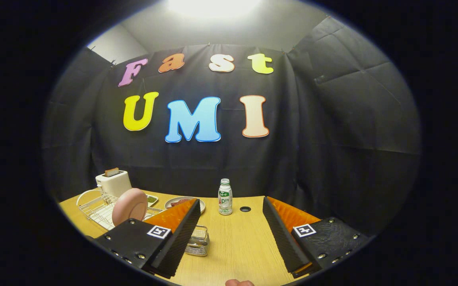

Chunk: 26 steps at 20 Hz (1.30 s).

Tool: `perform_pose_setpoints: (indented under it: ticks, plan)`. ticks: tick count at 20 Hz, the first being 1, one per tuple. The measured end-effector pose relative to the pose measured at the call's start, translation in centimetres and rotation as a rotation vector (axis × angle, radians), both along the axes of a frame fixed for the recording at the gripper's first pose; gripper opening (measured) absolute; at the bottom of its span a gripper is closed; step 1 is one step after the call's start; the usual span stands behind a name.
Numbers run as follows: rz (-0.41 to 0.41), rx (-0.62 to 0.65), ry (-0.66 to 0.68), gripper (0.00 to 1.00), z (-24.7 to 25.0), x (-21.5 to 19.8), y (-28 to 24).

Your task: Take the plate from the dish rack, then take the spoon from the basket and place it into the plate.

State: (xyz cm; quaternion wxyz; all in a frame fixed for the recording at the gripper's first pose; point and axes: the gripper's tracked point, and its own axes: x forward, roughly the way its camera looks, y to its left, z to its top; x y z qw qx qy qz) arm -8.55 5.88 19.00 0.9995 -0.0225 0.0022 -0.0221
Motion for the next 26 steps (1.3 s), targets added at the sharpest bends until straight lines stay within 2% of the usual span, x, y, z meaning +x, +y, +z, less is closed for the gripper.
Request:
perform_pose_setpoints:
  ticks: [4,9,14,16,20,26]
  plan:
    - [0.030,-0.001,-0.009,0.96,2.7,0.2,3.2]
    - [0.089,0.019,0.065,0.96,4.6,2.0,8.1]
    - [0.189,0.093,0.288,0.96,4.0,4.0,13.8]
    - [0.211,0.112,0.338,0.96,4.3,5.1,15.5]
    - [0.238,0.092,0.424,0.97,4.5,7.3,18.9]
    - [0.250,0.089,0.717,0.96,0.9,9.5,23.4]
